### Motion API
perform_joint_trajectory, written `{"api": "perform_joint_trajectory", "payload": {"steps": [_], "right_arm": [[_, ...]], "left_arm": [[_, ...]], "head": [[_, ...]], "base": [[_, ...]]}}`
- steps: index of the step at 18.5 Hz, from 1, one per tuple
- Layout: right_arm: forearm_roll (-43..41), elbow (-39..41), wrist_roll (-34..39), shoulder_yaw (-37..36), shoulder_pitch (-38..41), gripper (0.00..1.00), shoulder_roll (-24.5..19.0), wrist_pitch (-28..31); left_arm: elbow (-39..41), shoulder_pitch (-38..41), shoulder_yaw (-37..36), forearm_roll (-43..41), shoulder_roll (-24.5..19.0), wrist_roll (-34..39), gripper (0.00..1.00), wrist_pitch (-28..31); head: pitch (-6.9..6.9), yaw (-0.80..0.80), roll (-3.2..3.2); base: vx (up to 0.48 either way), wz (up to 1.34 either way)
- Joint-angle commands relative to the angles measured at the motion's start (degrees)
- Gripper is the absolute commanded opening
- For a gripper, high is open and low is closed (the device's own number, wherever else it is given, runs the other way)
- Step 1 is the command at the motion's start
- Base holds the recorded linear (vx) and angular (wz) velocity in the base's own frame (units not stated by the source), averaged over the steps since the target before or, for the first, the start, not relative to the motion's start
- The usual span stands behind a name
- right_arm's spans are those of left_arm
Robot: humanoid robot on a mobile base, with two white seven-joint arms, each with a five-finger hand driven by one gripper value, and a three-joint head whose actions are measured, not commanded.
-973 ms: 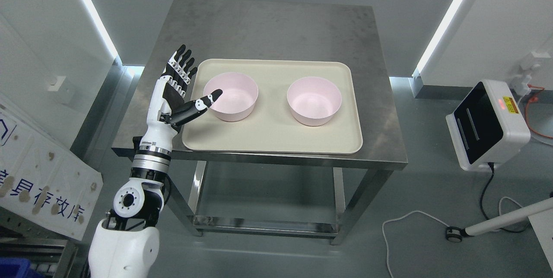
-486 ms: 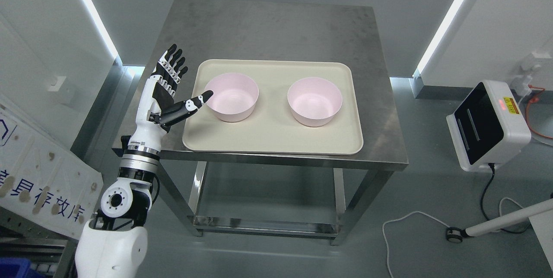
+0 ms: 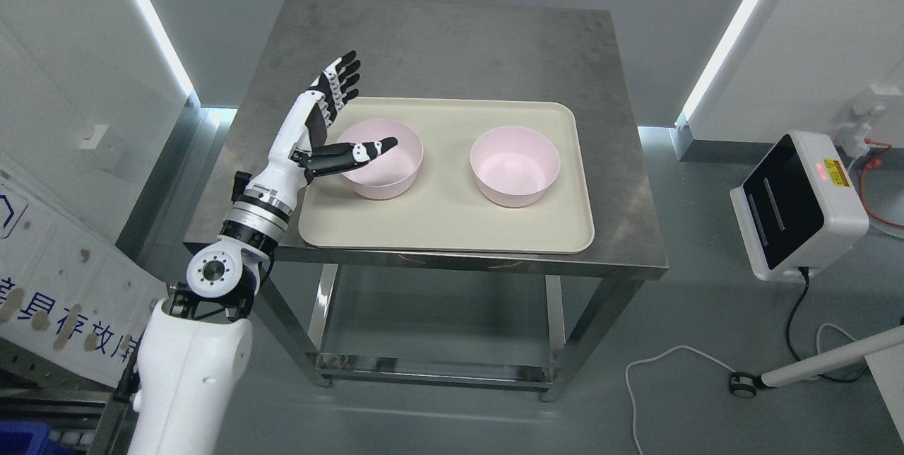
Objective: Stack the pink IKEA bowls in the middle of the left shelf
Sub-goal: 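Raise the left hand and move it over the pink bowl nearer the arm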
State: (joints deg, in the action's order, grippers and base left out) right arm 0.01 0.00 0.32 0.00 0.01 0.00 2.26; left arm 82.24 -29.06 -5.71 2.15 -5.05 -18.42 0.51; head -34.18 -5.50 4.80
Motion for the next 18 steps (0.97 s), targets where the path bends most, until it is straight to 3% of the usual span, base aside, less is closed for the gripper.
{"api": "perform_joint_trajectory", "payload": {"steps": [1, 9, 15, 18], "right_arm": [[0.0, 1.9, 0.0, -0.6, 1.7, 1.00, 1.0, -0.3], [0.0, 1.9, 0.0, -0.6, 1.7, 1.00, 1.0, -0.3], [0.0, 1.9, 0.0, -0.7, 1.7, 1.00, 1.0, -0.2], [0.0, 1.9, 0.0, -0.6, 1.7, 1.00, 1.0, -0.2]], "left_arm": [[-6.7, -7.4, -3.3, -8.1, -1.1, -5.6, 0.98, 6.6], [-15.4, -16.3, 0.1, -10.8, -6.0, -5.9, 0.98, 6.7], [-14.9, -14.4, 0.5, -10.6, -15.1, -13.4, 0.98, 6.6], [-13.2, -12.3, -0.5, -10.7, -14.8, -17.2, 0.98, 6.4]], "head": [[0.00, 0.00, 0.00], [0.00, 0.00, 0.00], [0.00, 0.00, 0.00], [0.00, 0.00, 0.00]], "base": [[0.000, 0.00], [0.000, 0.00], [0.000, 0.00], [0.000, 0.00]]}}
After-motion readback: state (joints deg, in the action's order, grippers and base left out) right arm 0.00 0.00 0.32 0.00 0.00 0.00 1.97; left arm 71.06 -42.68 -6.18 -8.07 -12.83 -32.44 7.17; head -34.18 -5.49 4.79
